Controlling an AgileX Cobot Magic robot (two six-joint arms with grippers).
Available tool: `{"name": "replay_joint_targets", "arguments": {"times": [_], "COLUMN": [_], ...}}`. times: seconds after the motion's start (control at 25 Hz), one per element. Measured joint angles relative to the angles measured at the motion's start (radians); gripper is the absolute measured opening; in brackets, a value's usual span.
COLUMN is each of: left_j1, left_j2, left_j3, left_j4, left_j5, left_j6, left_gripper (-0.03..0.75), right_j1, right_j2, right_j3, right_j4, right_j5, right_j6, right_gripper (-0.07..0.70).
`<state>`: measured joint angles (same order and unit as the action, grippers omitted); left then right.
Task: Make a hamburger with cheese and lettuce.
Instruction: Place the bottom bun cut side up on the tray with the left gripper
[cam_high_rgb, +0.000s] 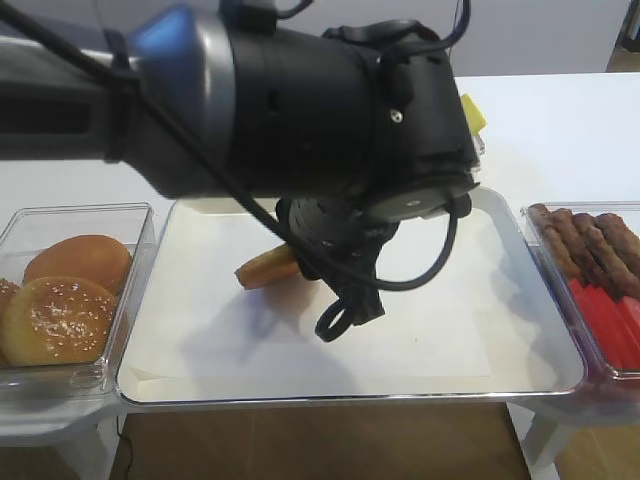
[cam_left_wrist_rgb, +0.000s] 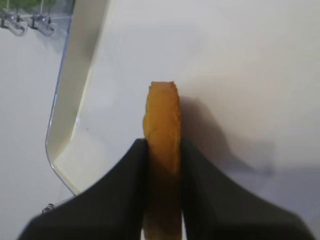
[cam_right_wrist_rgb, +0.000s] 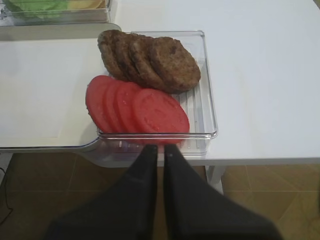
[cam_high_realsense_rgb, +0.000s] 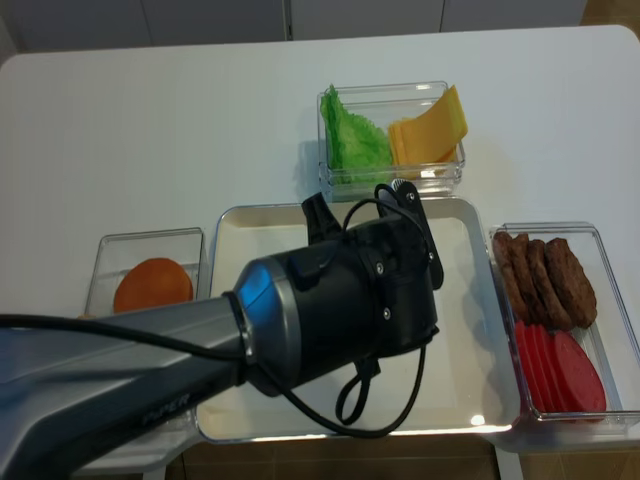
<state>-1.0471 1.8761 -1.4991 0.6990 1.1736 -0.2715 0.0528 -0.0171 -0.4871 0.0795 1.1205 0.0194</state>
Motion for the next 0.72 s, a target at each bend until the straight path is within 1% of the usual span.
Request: {"name": "replay_joint_targets", "arguments": {"times": [0.16,0.4,0.72], "left_j1": [0.0,-0.002,-0.019], "left_j2": [0.009,0.013,0.013], "left_j3": [-0.006,-0.008,-0.008], "left_j4": [-0.008,-0.008,-0.008], "left_j5": [-0.002,-0.012,-0.063], "left_j6": [0.0,-0.03,-0.071], "left_gripper": [0.135,0.134,0.134], "right_j1": [0.0,0.0,0.0], "right_j2": [0.0,0.0,0.0], "right_j3": [0.0,0.0,0.0], "right_j4": [0.0,0.0,0.0], "right_j5": [0.0,0.0,0.0], "right_j6": [0.0,0.0,0.0], "right_gripper": [0.028,0.028,0.028]}}
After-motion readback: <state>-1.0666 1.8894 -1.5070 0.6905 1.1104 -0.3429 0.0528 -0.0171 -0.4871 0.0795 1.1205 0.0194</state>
